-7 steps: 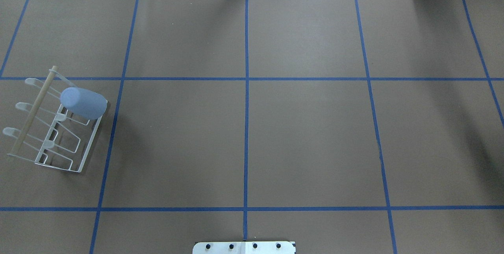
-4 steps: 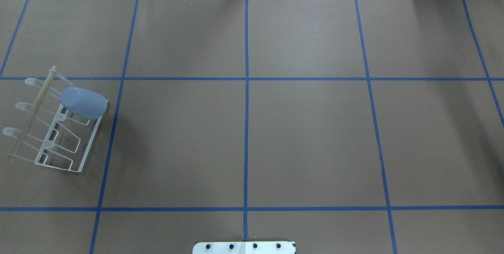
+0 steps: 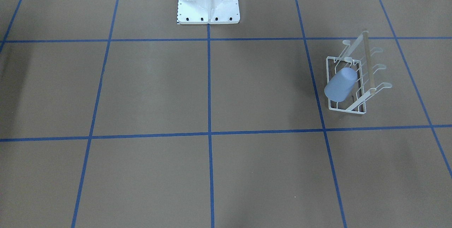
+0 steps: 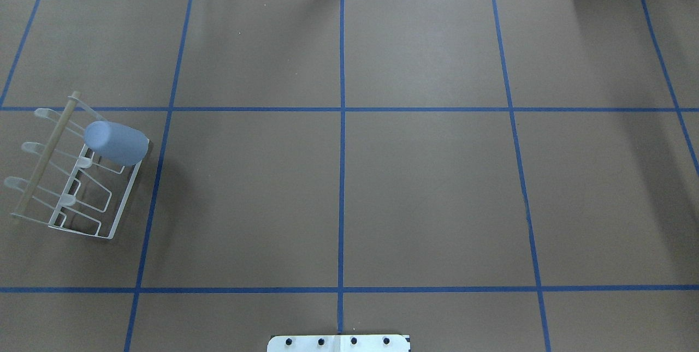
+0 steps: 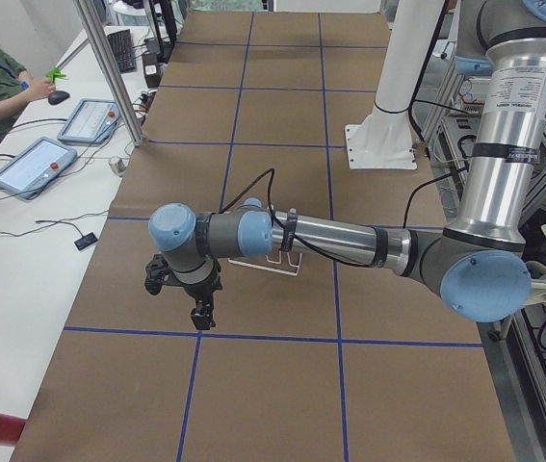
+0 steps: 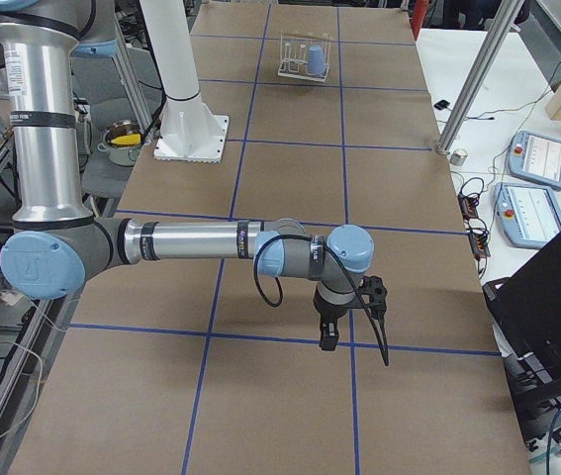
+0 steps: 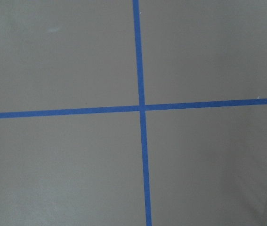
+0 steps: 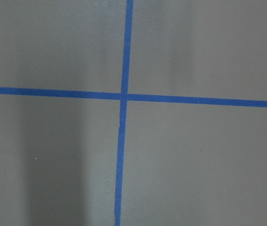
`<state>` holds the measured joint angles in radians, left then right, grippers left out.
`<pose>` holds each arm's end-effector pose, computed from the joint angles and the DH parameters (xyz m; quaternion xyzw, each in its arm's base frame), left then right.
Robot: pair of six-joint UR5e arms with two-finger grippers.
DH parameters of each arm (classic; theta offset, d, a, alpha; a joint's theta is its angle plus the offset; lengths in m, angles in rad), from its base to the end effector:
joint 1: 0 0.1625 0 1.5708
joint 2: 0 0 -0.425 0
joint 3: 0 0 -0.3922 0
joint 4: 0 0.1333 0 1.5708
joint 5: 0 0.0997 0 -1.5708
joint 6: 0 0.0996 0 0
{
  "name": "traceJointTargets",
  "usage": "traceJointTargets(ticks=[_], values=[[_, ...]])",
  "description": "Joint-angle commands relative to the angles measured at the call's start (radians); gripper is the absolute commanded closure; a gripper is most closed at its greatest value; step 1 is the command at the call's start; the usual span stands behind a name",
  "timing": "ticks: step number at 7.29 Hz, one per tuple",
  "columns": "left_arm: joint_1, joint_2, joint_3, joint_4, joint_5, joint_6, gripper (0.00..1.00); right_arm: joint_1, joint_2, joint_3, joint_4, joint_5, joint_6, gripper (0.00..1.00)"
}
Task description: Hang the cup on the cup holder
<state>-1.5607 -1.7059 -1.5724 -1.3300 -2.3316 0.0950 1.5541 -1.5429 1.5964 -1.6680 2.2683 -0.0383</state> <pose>-0.0592 -0.5381 0.6123 -0.0325 0.3725 0.0294 0.9270 0.0610 -0.5009 0.6470 -0.0168 -0.3418 -0.0184 0.9394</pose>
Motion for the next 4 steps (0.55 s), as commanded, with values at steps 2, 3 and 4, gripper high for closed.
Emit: traceJointTargets(ticks=[2, 3, 4], values=[[-0.001, 0.035, 0.005, -0.030, 0.000, -0.003, 0.01, 0.015, -0.003, 0.000, -0.004, 0.002, -0.002, 0.00], [-0.001, 0.058, 0.005, -0.061, 0.000, -0.005, 0.01, 0.021, -0.005, 0.000, -0.006, 0.004, -0.002, 0.00], [-0.001, 0.061, 0.005, -0.064, 0.000, -0.003, 0.01, 0.024, -0.003, 0.000, -0.006, 0.004, -0.002, 0.00]])
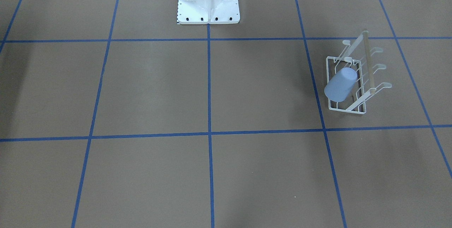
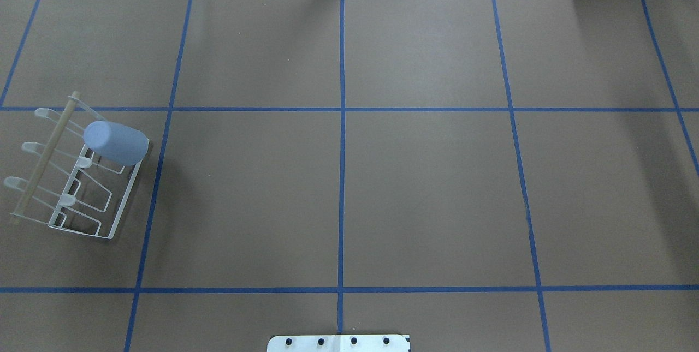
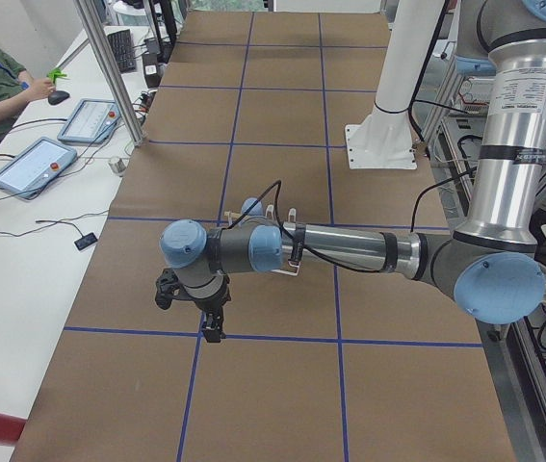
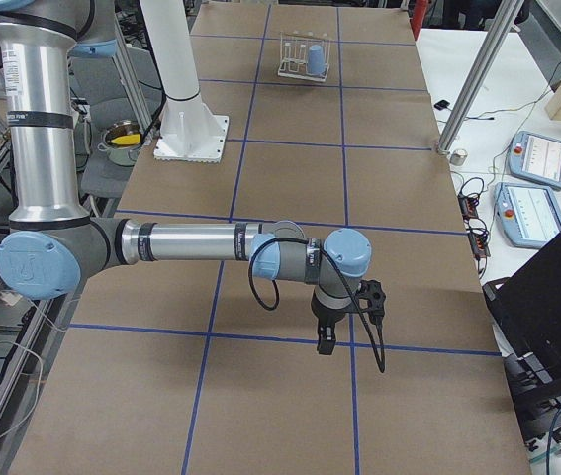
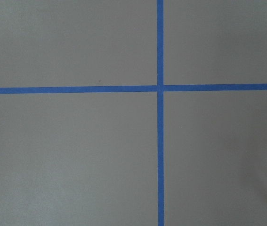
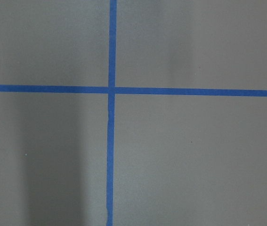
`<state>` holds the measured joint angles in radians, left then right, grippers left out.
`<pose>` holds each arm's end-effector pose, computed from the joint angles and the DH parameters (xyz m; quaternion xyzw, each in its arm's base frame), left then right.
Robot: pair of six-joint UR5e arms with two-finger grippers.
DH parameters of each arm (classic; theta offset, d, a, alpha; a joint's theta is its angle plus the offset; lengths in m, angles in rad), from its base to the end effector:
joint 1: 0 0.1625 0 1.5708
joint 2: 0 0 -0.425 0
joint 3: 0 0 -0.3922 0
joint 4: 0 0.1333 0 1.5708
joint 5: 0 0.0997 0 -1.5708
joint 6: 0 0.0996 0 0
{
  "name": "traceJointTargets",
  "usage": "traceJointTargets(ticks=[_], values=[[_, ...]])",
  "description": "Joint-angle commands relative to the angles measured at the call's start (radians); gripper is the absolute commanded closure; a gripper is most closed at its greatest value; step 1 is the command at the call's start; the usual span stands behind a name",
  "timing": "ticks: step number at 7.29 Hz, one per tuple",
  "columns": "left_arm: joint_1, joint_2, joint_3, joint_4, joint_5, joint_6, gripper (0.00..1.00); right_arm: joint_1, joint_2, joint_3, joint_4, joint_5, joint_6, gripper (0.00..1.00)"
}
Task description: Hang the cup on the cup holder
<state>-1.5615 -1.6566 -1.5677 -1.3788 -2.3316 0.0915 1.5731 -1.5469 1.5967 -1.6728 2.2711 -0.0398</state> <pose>-0.0598 -0.5191 0.6361 -0.0354 0.3725 0.0265 0.9270 0.0703 -0.4973 0.6491 -0.0173 -0.3434 -0.0087 0.9390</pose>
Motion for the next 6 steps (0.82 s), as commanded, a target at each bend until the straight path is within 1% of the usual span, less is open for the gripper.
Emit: traceJointTargets(ticks=[1, 3, 6], values=[[0.000, 0.012, 0.000, -0.017, 0.000, 0.007, 0.01, 0.008, -0.001, 0.000, -0.001, 0.001, 0.000, 0.00], [0.000, 0.012, 0.002, -0.016, 0.000, 0.002, 0.01, 0.015, -0.001, 0.002, -0.002, 0.019, 0.000, 0.00], [0.001, 0.011, 0.002, -0.016, 0.000, -0.003, 0.01, 0.021, -0.001, 0.002, -0.002, 0.019, 0.000, 0.00]])
